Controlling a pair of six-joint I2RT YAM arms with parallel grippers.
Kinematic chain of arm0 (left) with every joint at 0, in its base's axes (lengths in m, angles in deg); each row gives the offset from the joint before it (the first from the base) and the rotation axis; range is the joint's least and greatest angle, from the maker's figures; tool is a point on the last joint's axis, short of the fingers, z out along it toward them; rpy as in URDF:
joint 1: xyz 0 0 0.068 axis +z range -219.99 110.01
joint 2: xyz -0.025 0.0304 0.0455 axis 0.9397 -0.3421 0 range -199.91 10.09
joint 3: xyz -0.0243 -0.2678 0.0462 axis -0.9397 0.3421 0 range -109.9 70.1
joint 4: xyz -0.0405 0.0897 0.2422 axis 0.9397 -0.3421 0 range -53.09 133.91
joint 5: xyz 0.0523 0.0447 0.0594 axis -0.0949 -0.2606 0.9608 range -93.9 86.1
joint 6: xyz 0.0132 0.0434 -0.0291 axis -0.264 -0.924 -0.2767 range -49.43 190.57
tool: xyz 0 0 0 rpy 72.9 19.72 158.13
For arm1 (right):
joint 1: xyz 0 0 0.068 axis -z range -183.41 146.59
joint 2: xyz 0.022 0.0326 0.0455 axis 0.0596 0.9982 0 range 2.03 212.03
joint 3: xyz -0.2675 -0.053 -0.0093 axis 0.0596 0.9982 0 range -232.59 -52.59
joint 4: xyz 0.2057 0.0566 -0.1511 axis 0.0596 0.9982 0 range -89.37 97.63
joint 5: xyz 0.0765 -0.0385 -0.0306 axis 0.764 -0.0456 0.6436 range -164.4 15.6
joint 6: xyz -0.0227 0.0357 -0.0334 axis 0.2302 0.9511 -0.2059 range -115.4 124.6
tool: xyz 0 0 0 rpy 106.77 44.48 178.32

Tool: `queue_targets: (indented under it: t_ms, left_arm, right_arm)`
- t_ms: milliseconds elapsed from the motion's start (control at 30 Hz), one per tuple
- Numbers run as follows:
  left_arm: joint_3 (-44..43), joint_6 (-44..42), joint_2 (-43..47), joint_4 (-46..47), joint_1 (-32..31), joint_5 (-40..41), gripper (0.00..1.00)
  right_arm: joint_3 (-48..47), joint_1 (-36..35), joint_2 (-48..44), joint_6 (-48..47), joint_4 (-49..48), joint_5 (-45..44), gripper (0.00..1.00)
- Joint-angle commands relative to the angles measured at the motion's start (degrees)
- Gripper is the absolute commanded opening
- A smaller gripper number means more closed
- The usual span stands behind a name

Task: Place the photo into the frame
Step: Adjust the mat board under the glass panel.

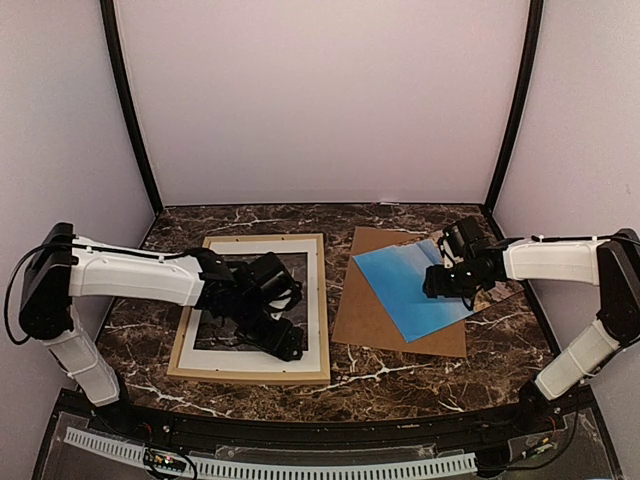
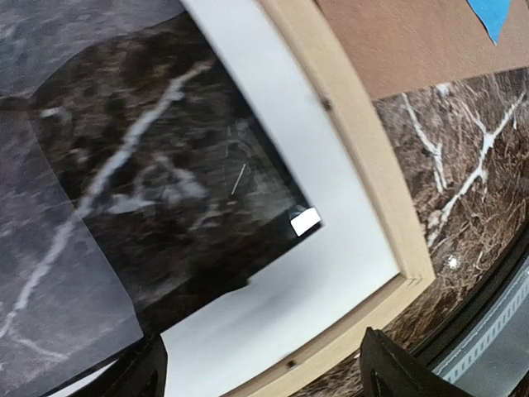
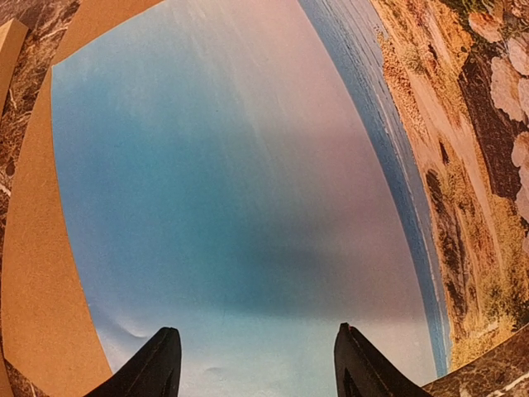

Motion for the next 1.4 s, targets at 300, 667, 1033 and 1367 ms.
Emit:
queue_targets:
  t_ms: [300, 667, 1033, 1367]
  left_arm:
    - [-7.08, -1.97, -10.44, 2.28, -6.13, -5.51, 0.83]
    - [-7.39, -3.22, -6.93, -0.15, -6.15, -1.23, 0.83]
    - [-14.43, -9.25, -5.21, 1.34, -5.37, 3.74, 0.84]
    - [-32.26, -17.01, -15.61, 3.93, -0.22, 0.72, 0.85]
  right_arm:
    - [-0.13, -0.5, -0.69, 0.29, -0.54, 0.51, 0.65]
    - [0.5, -0.47, -0.47, 0.29, -0.45, 0.13, 0.65]
    - [3.34, 3.96, -4.25, 0.32, -0.7, -1.04, 0.66]
    - [9.13, 18.72, -4.6, 3.54, -7.2, 8.51, 0.68]
